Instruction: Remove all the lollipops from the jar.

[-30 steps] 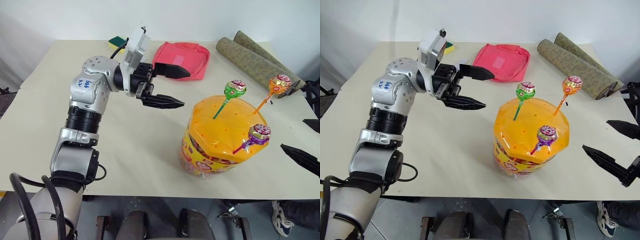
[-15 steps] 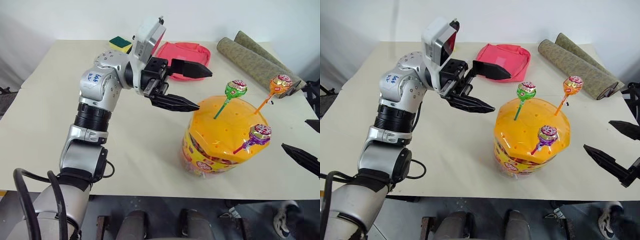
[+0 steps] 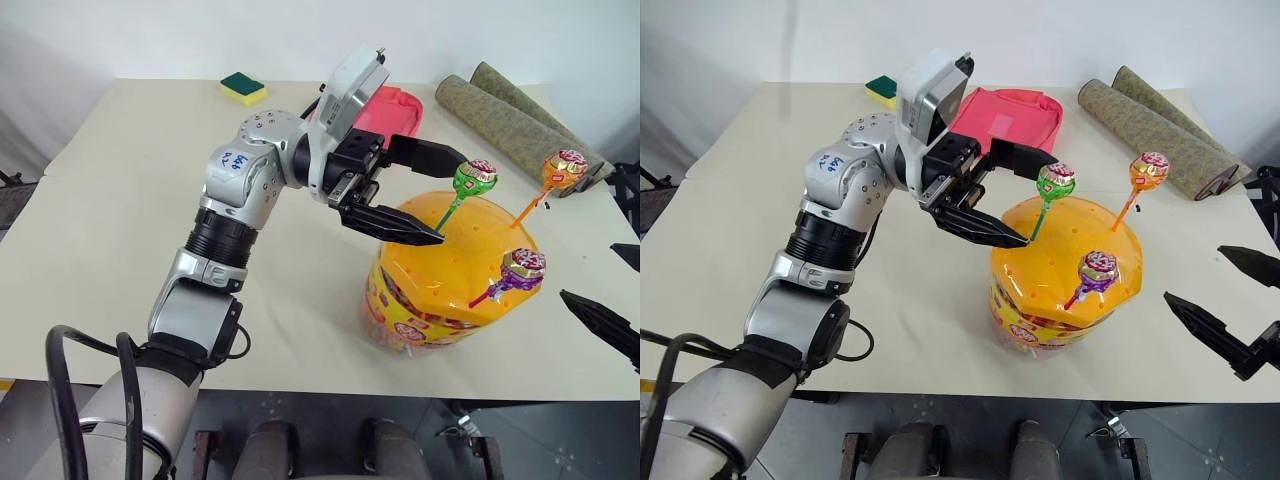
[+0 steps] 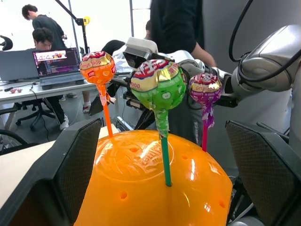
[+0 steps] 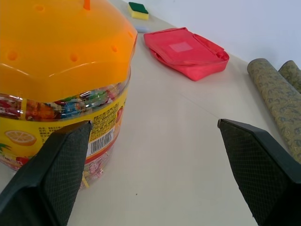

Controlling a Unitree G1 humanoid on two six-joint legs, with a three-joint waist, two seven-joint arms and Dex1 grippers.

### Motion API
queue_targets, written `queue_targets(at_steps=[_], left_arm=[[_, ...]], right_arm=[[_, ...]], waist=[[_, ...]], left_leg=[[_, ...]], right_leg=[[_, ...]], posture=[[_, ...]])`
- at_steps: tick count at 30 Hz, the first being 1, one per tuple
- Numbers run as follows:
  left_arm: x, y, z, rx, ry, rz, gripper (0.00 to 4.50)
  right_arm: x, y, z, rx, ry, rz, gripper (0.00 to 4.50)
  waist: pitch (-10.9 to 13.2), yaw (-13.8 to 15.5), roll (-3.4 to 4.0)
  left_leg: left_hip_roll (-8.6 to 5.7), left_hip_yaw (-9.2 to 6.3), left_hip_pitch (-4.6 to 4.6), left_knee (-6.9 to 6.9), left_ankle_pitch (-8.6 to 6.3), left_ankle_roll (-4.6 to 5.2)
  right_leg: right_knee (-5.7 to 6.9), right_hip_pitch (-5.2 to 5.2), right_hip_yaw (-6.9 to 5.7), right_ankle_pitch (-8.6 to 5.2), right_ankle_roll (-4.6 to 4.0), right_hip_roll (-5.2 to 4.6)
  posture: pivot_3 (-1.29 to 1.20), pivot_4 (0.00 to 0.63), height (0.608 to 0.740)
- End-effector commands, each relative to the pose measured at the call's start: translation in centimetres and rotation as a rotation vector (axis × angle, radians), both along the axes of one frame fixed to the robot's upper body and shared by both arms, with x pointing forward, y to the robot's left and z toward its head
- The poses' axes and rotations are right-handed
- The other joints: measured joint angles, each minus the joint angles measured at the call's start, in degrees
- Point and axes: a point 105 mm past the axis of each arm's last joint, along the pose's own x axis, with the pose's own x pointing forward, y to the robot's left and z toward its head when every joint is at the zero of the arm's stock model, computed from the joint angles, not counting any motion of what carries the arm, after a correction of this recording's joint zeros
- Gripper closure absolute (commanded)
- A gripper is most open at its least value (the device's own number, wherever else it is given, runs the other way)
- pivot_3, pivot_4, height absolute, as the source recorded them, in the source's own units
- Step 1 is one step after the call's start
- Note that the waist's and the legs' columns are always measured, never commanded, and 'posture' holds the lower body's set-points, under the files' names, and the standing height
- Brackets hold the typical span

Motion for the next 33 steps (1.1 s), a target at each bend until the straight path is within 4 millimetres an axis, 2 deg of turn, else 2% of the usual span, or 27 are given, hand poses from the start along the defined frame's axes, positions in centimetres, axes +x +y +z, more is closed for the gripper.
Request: queue_targets(at_steps=[1,12,20,25,28,30,33], left_arm=[[-1.5,0.2,1.3,-0.009,-0.058,-0.116,0.9],[-1.6,0.0,1.3,0.014,-0.058,-0.121,4.38],[-1.2,0.2,4.6,-0.079,-0.021,-0.078,4.48],[-0.2,0.5,6.9,-0.157,-0.016,0.005,4.48],[1.6,1.0,7.8,-0.159,-0.024,0.151,4.48],[3.3,1.4,7.7,-0.122,0.001,0.281,4.48],[6.6,2.8,6.0,-0.022,0.059,0.514,4.48]], right_arm=[[-0.7,0.1,1.0,-0.019,-0.062,-0.018,0.0],[-0.5,0.1,1.1,-0.021,-0.074,-0.02,0.0],[-0.3,0.0,1.3,-0.022,-0.083,-0.013,0.0],[-0.3,0.0,1.3,-0.024,-0.082,-0.012,0.0],[-0.2,0.1,1.4,-0.023,-0.083,-0.009,0.0],[-0.2,0.1,1.4,-0.023,-0.082,-0.008,0.0],[-0.2,0.0,1.3,-0.023,-0.078,-0.008,0.0]], waist=[[0.0,-0.01,0.0],[0.0,-0.03,0.0],[0.0,-0.05,0.0],[0.0,-0.06,-0.01],[0.0,-0.1,-0.01],[0.0,-0.13,-0.01],[0.0,-0.19,-0.01]], left_leg=[[0.0,0.0,0.0,0.0,0.0,0.0],[0.0,0.0,0.0,0.02,0.0,0.01],[0.0,-0.02,-0.03,0.08,-0.02,0.03],[0.0,-0.01,-0.03,0.1,-0.02,0.03],[0.0,-0.01,-0.03,0.09,-0.02,0.04],[0.0,-0.01,-0.02,0.08,-0.02,0.04],[0.0,-0.01,-0.01,0.06,-0.02,0.04]], right_leg=[[0.0,0.0,0.0,0.0,0.0,0.0],[0.01,0.0,0.0,0.0,0.0,0.0],[0.02,0.0,0.0,0.0,0.0,0.0],[0.04,0.0,0.0,0.0,0.0,0.0],[0.03,0.0,0.0,0.0,0.01,0.0],[0.04,0.0,0.0,0.0,0.01,0.0],[0.05,0.0,0.0,0.0,0.01,0.0]], posture=[[0.0,0.15,0.74],[0.0,0.15,0.74],[0.0,0.15,0.74],[0.0,0.15,0.74],[0.0,0.15,0.74],[0.0,0.15,0.74],[0.0,0.15,0.74]])
